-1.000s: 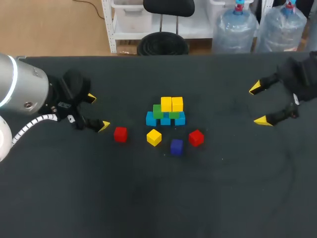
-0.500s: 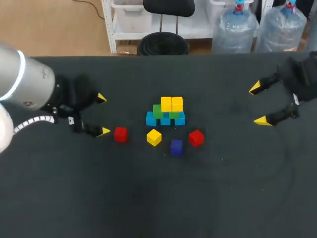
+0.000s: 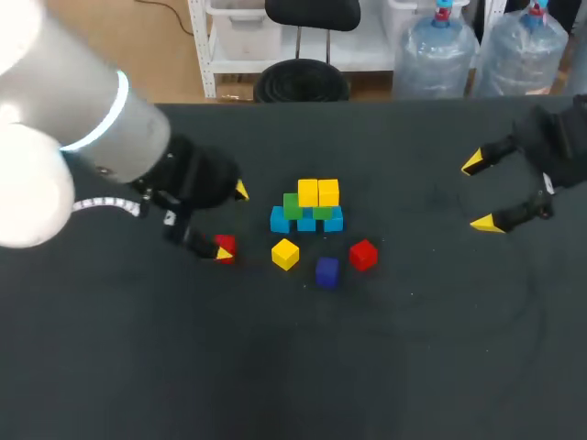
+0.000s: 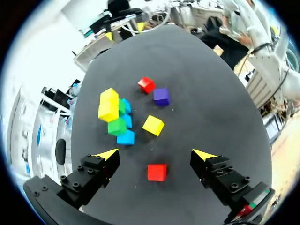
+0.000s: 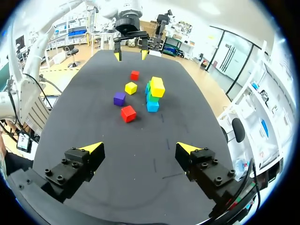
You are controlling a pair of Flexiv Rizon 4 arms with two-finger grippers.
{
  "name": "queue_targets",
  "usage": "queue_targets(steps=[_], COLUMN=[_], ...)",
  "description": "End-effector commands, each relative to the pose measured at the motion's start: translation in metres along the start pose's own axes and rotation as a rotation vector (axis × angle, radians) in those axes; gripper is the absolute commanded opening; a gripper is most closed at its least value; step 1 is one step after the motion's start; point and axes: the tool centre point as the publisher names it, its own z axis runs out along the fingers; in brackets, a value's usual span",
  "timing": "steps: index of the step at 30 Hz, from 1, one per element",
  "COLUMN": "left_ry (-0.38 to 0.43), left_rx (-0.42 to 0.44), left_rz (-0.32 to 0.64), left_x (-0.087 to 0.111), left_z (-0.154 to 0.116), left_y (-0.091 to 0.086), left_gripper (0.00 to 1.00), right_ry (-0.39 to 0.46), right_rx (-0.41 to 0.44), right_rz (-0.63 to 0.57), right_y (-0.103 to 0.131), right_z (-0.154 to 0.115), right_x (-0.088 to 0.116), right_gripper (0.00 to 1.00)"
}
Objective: Place the blue cubes, place green cubes on the blue cubes, place the yellow cubes on the green cubes, then place the red cubes on the yellow cubes, and place purple cube on the red cubes.
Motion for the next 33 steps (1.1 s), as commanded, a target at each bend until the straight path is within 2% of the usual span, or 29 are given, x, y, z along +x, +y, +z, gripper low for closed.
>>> queue_targets(steps=[1,8,17,19,20,22,24,25,26,28,30,33], left_ry=[0.059,0.089,0.105,0.103,0.109,0.113,0.116,0.117,0.123,0.127,0.129,0.140], left_rx=[0.057,0.078,0.101,0.104,0.104,0.102,0.099,0.099,0.100,0.101,0.101,0.101], left_rz=[0.047,0.114,0.149,0.149,0.154,0.157,0.160,0.161,0.164,0.168,0.174,0.194], left_x=[-0.019,-0.037,-0.044,-0.044,-0.043,-0.043,-0.043,-0.043,-0.043,-0.043,-0.043,-0.044], left_z=[0.014,0.022,0.031,0.032,0.033,0.035,0.037,0.038,0.039,0.041,0.044,0.047], left_y=[0.009,0.002,-0.007,-0.007,-0.007,-0.006,-0.005,-0.004,-0.004,-0.003,-0.001,0.002], left_gripper=[1.00,1.00,1.00,0.89,0.78,0.75,0.61,0.58,0.69,0.82,0.79,0.82], right_ry=[-0.004,-0.004,-0.004,-0.004,-0.004,-0.004,-0.004,-0.004,-0.004,-0.004,-0.004,-0.004], right_rx=[-0.002,-0.002,-0.002,-0.002,-0.002,-0.002,-0.002,-0.002,-0.002,-0.002,-0.002,-0.002], right_rz=[-0.001,-0.001,-0.001,-0.001,-0.001,-0.001,-0.001,-0.001,-0.001,-0.001,-0.001,-0.001], right_y=[-0.001,-0.001,-0.001,-0.001,-0.001,-0.001,-0.001,-0.001,-0.001,-0.001,-0.001,-0.001], right_z=[0.001,0.001,0.001,0.001,0.001,0.001,0.001,0.001,0.001,0.001,0.001,0.001], right_x=[0.000,0.000,0.000,0.000,0.000,0.000,0.000,0.000,0.000,0.000,0.000,0.000], right_gripper=[1.00,1.00,1.00,1.00,1.00,1.00,1.00,1.00,1.00,1.00,1.00,1.00])
